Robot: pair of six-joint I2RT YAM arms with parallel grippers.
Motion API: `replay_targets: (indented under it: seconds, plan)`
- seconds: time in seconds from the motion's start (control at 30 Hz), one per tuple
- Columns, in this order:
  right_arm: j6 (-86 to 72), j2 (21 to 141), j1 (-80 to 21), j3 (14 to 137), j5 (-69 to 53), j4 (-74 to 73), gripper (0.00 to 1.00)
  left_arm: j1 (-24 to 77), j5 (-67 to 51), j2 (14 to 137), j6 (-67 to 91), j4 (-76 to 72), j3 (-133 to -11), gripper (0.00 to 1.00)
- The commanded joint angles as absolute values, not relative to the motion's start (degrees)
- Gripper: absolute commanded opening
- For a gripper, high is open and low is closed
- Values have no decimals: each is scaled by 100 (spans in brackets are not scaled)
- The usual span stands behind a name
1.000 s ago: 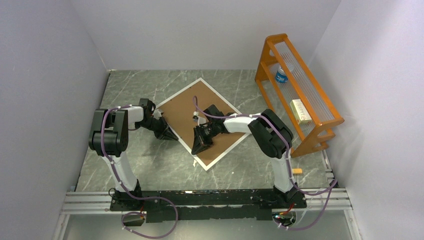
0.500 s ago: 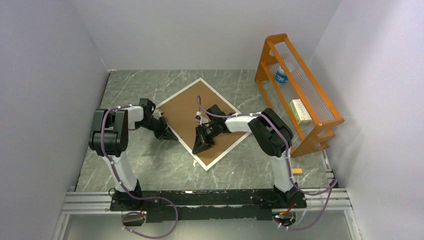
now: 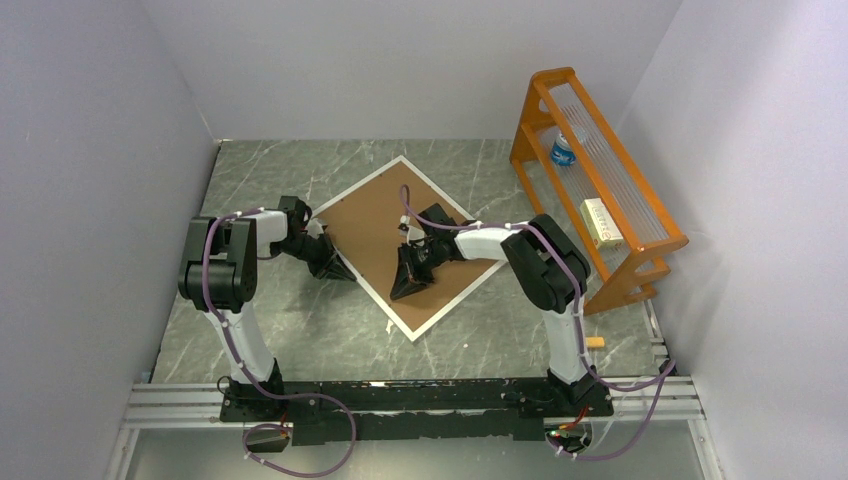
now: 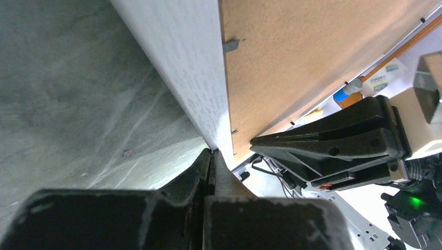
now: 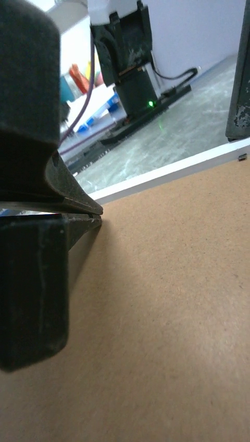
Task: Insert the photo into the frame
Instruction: Install the photo frame at the center of the board.
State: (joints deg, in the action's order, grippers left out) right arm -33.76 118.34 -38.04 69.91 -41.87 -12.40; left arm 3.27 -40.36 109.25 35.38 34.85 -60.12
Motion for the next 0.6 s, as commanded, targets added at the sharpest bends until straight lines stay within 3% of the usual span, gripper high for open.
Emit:
replay_targets:
  seconds: [0.0, 0.07, 0.13, 0.27, 0.37, 0.47, 0.57]
  plan:
    - [-2471, 11809, -3668, 6673, -1401, -1768, 9, 352, -2753, 11171, 3199, 3538, -5860, 4]
    - [-2528, 11473, -3637, 6898, -1131, -2005, 9, 352, -2816, 11088, 3216, 3471, -5894, 11]
    - [-2578, 11193, -3543, 7263, -855, -2309, 14, 352, -2854, 10995, 3243, 3424, -5938, 24]
    - [-2582, 10685, -3269, 7764, -349, -2413, 56, 330, -2999, 10815, 3395, 3208, -5938, 56]
    - [-2366, 10681, -3037, 8256, 245, -2563, 79, 317, -3084, 10659, 3578, 2952, -5845, 70]
    - [-2208, 10948, -2818, 8780, 997, -2849, 94, 299, -3032, 10554, 3773, 2785, -5790, 76]
    - [-2126, 11423, -2506, 9311, 1071, -3066, 99, 299, -2950, 10470, 3984, 2606, -5737, 83]
